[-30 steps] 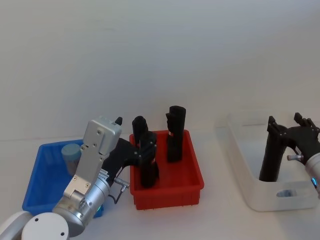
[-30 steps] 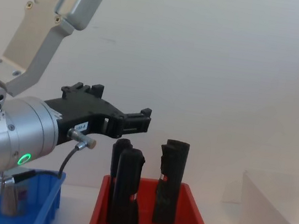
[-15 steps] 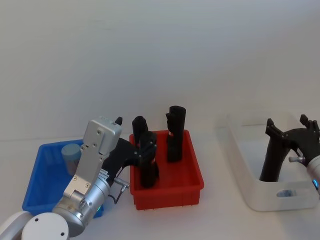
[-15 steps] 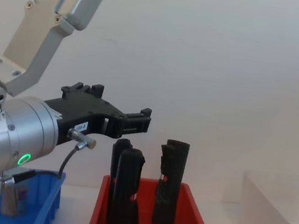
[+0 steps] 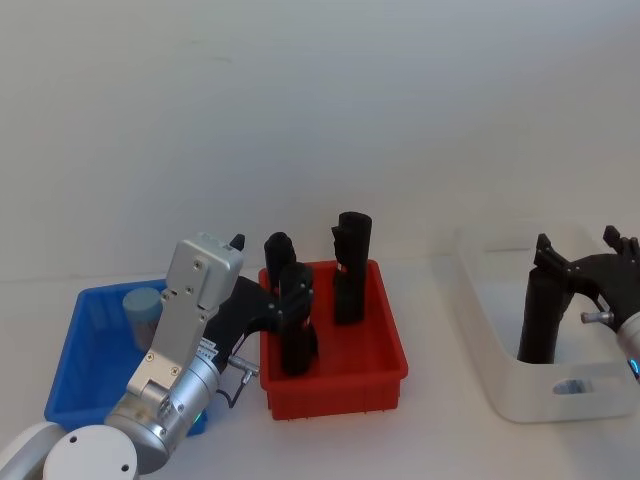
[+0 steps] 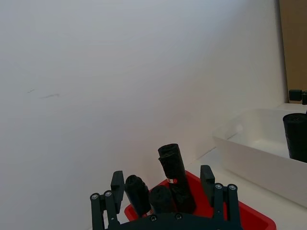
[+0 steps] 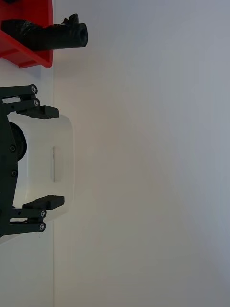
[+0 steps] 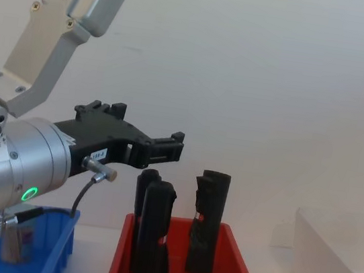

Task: Pick the cotton swabs from the blue box and place them into the white box.

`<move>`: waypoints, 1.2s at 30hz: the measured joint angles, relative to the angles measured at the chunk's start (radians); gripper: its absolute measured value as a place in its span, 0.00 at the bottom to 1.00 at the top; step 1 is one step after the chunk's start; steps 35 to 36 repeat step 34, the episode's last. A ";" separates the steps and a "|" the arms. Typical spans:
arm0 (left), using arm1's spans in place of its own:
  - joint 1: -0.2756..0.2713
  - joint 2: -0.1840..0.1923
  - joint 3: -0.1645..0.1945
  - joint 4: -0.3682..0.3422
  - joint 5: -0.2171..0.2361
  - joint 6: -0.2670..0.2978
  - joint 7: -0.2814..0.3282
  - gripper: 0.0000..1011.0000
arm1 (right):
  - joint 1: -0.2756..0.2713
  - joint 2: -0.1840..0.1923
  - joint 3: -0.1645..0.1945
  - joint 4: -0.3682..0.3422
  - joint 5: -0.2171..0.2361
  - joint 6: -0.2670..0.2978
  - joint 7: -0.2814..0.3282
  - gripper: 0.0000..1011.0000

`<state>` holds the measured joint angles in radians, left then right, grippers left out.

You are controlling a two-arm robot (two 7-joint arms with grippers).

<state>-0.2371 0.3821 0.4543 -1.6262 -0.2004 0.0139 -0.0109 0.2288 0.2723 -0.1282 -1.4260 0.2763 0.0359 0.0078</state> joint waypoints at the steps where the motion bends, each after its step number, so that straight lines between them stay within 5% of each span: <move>1: 0.000 0.000 0.000 0.000 0.000 0.000 0.000 0.99 | 0.000 0.000 0.000 -0.001 0.000 0.000 0.000 0.99; 36: 0.000 0.000 0.000 0.000 0.000 0.000 0.000 0.99 | -0.004 0.001 0.003 -0.007 -0.002 -0.006 0.000 0.99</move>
